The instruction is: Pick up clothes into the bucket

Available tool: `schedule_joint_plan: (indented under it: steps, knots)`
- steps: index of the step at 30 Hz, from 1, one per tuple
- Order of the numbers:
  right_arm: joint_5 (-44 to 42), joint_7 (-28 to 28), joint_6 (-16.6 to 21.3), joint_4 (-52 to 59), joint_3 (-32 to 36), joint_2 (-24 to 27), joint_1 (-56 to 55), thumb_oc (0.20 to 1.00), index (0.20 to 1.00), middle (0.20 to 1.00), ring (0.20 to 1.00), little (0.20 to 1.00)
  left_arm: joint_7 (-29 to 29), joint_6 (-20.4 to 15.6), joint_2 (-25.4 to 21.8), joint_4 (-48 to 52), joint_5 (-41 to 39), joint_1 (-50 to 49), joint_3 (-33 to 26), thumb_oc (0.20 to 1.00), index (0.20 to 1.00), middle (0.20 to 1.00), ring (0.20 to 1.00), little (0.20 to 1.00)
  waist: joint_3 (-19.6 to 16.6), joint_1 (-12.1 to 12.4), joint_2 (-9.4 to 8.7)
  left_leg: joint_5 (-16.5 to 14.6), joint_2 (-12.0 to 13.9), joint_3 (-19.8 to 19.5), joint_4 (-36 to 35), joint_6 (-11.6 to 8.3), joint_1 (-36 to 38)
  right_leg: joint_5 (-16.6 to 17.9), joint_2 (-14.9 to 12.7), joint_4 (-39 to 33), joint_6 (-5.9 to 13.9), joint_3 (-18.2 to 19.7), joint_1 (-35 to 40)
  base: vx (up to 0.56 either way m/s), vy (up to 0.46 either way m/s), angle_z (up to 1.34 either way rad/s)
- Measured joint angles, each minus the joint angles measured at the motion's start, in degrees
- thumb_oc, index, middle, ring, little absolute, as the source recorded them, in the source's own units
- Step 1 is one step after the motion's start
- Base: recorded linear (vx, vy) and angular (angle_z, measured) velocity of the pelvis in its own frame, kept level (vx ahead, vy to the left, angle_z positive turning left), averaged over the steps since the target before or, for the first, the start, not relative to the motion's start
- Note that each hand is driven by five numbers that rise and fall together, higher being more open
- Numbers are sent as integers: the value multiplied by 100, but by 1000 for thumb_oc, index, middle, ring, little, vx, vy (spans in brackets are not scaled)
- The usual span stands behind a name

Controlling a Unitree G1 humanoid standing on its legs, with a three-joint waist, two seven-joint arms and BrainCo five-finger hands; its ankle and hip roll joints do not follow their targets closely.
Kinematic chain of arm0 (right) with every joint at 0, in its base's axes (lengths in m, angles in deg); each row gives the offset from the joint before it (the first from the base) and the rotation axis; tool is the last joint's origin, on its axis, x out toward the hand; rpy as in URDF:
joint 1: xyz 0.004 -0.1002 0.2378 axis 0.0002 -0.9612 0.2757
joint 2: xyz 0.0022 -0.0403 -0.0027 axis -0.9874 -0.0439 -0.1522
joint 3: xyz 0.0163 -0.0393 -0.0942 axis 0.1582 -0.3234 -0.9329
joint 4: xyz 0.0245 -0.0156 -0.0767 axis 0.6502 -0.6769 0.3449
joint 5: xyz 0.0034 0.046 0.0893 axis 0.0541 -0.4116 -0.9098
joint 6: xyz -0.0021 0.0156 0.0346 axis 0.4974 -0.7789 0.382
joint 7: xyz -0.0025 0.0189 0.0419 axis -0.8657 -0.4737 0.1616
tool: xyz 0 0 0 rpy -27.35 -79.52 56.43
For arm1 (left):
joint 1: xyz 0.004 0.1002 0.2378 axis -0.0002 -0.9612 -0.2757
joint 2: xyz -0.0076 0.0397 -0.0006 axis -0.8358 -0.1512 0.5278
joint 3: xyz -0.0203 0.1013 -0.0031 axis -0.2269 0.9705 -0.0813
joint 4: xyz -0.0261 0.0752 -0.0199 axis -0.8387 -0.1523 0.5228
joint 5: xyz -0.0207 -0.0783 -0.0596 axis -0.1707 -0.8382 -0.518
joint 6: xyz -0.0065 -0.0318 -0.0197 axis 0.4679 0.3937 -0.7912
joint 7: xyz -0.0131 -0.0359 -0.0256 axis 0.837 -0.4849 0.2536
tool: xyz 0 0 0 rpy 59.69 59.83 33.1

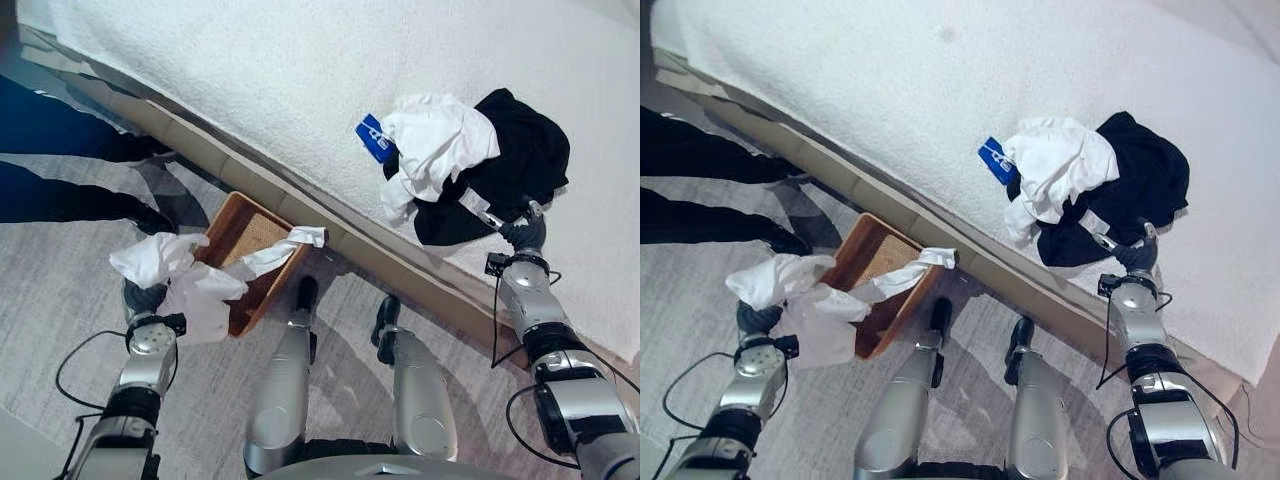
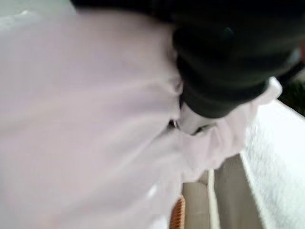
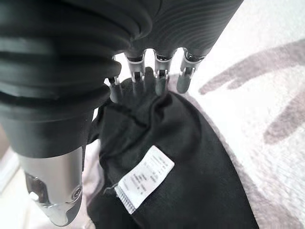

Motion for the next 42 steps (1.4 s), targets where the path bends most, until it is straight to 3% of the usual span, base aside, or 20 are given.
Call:
schedule_joint_plan:
  steps: [4, 5, 6, 10, 14, 19, 22, 26, 31, 34, 42]
  knots:
    - [-2, -78, 69, 419, -20, 36, 163, 1000, 1000, 1000, 1000, 1000, 68, 66, -127, -99, 103, 82, 11, 432, 432, 432, 432, 432, 69, -27, -130, -251, 54, 225, 519, 57, -417, 23, 56, 202, -13, 277, -418, -28, 64, -31]
    - [-3, -85, 70, 424, -27, 58, 190, 1000, 1000, 1000, 1000, 1000, 73, 66, -117, -93, 135, 92, 11, 542, 542, 542, 542, 542, 73, -43, -138, -276, 50, 252, 609, 43, -496, 27, 71, 247, -10, 289, -480, -32, 92, -22]
    - [-5, -91, 73, 552, -45, 151, 226, 1000, 1000, 1000, 1000, 1000, 96, 61, -128, -78, 144, 108, 10, 1000, 1000, 1000, 1000, 1000, 72, -50, -142, -410, 57, 267, 892, 82, -744, 14, 76, 391, -21, 356, -704, -18, 75, -17]
    - [-10, -156, 137, 747, -142, 436, 609, 1000, 1000, 1000, 1000, 1000, 140, 97, -153, -250, 138, 194, 13, 1000, 1000, 1000, 1000, 1000, 90, -167, -177, -596, 94, 341, 1546, 107, -1495, -5, 118, 778, -55, 472, -1363, -4, 57, -15]
    - [-8, -249, 159, 766, -190, 575, 869, 1000, 1000, 1000, 1000, 1000, 145, 125, -153, -332, 138, 245, 18, 1000, 1000, 1000, 1000, 1000, 107, -175, -232, -687, 123, 406, 1805, 128, -1791, -12, 137, 892, -68, 572, -1637, 45, 28, -13]
    - [490, -526, 111, 775, -763, 1357, 1715, 1000, 1000, 1000, 1000, 1000, 150, 361, -270, -516, 149, 412, 263, 1000, 1000, 1000, 1000, 1000, 102, -197, -269, -810, 124, 398, 1989, 148, -2243, -24, 134, 1009, -55, 592, -2057, -6, 19, -4]
    - [747, -583, 36, 767, -1063, 1580, 2151, 1000, 1000, 1000, 1000, 1000, 134, 436, -270, -478, 149, 406, 380, 1000, 1000, 1000, 1000, 1000, 94, -221, -286, -756, 110, 407, 1976, 184, -2265, 15, 123, 999, -66, 599, -2077, -1, -1, 2]
    - [1281, -490, -169, 456, -1958, 1796, 3149, 1000, 1000, 1000, 1000, 1000, 107, 451, -246, -388, 189, 343, 530, 1000, 1000, 1000, 1000, 1000, 90, -174, -320, -655, 46, 394, 1860, 172, -2303, 47, 41, 1015, -31, 559, -2140, -3, -4, 10]
    - [1528, -160, -313, -307, -2790, 1744, 3871, 1000, 1000, 1000, 1000, 1000, -13, 431, -164, -135, 196, 233, 880, 1000, 1000, 1000, 1000, 1000, 88, 8, -324, -628, -15, 334, 1809, 170, -2280, 40, 10, 1006, -60, 492, -2106, 26, -13, 8]
    - [1530, 113, -419, -1141, -3149, 1499, 4143, 1000, 1000, 1000, 1000, 1000, -235, 227, 29, 3, 167, 141, 1125, 1000, 1000, 1000, 1000, 1000, 89, 123, -322, -625, -61, 292, 1774, 172, -2192, 34, -58, 1014, -61, 447, -2008, -15, -27, 9]
    - [1653, 783, -523, -2452, -3600, 996, 4348, 1000, 1000, 1000, 1000, 1000, -807, -65, 195, 293, -276, -172, 1610, 1000, 1000, 1000, 1000, 1000, 85, 324, -314, -478, -197, 183, 1475, 103, -2091, -14, -177, 1012, -49, 389, -1965, -17, -43, 13]
